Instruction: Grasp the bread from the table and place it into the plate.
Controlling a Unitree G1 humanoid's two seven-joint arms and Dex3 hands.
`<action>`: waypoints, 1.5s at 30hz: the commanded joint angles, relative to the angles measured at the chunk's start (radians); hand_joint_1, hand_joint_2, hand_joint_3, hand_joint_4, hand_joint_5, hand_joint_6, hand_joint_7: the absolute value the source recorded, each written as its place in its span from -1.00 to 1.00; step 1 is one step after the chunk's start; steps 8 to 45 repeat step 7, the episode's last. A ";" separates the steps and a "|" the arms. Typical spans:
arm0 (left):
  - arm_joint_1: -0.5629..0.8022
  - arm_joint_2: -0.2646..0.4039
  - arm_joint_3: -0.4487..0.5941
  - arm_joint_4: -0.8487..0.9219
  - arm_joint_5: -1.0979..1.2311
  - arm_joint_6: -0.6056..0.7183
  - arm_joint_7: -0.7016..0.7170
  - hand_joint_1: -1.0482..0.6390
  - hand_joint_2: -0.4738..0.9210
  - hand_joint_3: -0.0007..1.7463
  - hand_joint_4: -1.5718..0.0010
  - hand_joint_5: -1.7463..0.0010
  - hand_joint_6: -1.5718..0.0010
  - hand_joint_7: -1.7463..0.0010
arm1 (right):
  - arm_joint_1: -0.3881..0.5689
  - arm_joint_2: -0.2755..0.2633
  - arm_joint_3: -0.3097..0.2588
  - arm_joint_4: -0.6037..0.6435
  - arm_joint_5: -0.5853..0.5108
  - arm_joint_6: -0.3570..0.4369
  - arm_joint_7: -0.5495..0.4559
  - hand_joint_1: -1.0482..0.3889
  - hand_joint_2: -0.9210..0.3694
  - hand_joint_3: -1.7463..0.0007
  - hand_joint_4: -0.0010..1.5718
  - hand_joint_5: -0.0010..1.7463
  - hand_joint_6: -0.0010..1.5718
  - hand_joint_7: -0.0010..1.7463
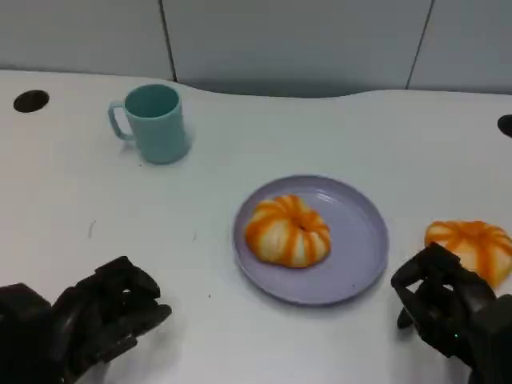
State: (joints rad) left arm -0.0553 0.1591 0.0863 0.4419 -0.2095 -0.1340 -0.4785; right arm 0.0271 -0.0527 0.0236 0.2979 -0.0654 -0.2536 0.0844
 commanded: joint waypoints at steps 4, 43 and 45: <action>0.013 0.007 0.008 -0.005 -0.005 0.024 0.005 -0.15 0.98 -0.98 0.30 -1.00 0.44 -0.90 | -0.012 -0.018 -0.006 0.031 -0.006 -0.066 -0.007 0.11 -1.00 0.59 -0.21 1.00 -0.51 1.00; 0.014 0.007 0.008 -0.012 -0.005 0.034 0.010 -0.13 0.98 -0.98 0.31 -1.00 0.44 -0.91 | -0.015 -0.016 -0.008 0.041 -0.002 -0.073 -0.007 0.09 -0.99 0.59 -0.20 1.00 -0.50 1.00; 0.014 0.007 0.008 -0.012 -0.005 0.034 0.010 -0.13 0.98 -0.98 0.31 -1.00 0.44 -0.91 | -0.015 -0.016 -0.008 0.041 -0.002 -0.073 -0.007 0.09 -0.99 0.59 -0.20 1.00 -0.50 1.00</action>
